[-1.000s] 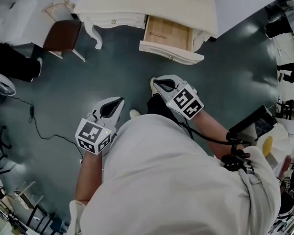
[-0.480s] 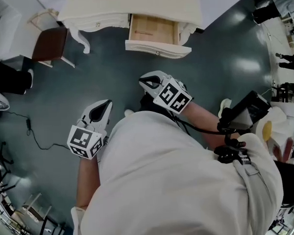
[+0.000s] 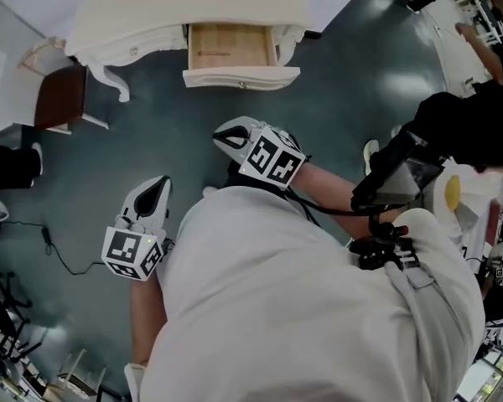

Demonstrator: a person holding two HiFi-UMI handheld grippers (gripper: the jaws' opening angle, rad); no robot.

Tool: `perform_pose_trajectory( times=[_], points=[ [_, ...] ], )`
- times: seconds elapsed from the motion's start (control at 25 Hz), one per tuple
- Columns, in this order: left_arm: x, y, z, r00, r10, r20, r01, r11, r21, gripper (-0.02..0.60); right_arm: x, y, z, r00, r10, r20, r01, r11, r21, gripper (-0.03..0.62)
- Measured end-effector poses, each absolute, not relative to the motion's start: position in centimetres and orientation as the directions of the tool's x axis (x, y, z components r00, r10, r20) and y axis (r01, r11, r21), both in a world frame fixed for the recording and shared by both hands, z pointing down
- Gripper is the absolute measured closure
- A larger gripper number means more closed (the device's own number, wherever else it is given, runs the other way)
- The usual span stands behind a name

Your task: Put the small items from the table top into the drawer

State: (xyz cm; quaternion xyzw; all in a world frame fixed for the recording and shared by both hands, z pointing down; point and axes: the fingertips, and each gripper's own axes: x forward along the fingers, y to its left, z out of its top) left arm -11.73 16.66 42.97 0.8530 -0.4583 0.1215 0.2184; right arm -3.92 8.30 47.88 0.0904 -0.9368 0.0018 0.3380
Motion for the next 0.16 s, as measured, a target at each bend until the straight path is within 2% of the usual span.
perform_pose_trajectory(
  times=[0.16],
  points=[
    [-11.33,16.13,42.93,0.550,-0.729,0.409,-0.835,-0.483,0.263,0.578,-3.45,7.71,47.67,-0.751,-0.166,0.639,-0.166,0.984,0.060,0.594]
  ],
)
